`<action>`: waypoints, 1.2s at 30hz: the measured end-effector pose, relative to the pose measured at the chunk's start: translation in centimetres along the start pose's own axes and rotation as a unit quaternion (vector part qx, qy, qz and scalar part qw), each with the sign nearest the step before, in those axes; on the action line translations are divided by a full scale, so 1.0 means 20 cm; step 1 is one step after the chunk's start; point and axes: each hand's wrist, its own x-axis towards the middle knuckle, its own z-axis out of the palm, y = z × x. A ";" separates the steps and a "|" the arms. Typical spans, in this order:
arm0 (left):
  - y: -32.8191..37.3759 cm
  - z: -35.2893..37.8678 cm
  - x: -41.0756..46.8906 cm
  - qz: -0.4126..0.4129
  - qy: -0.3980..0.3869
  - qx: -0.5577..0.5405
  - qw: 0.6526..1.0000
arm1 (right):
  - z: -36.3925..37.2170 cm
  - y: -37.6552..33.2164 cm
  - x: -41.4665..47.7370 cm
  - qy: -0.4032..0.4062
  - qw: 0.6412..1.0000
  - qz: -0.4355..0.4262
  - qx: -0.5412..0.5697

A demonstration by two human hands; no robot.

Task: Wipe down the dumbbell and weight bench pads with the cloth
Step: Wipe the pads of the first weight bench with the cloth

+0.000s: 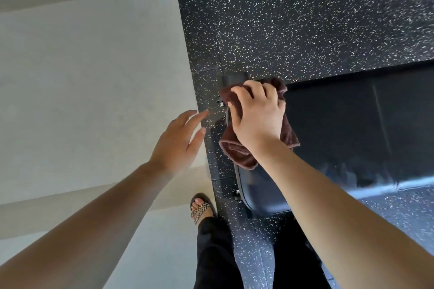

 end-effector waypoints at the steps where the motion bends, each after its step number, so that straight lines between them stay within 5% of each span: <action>1: 0.00 -0.02 0.01 0.007 0.001 0.004 1.000 | 0.00 0.01 -0.03 0.003 1.000 -0.003 0.002; 6: 0.15 -0.02 0.12 0.071 0.009 0.013 0.997 | -0.01 0.14 -0.32 0.030 0.999 0.015 0.000; 17: 0.70 0.34 0.26 0.270 -0.004 0.140 0.952 | -0.20 0.84 -0.53 0.122 0.953 0.272 0.045; 28: 0.70 0.55 0.24 0.252 0.058 0.250 0.933 | -0.12 0.68 -0.88 0.106 0.977 0.173 0.068; 36: 0.70 0.55 0.25 0.247 0.068 0.244 0.935 | -0.21 0.94 -0.70 0.138 0.951 0.269 0.065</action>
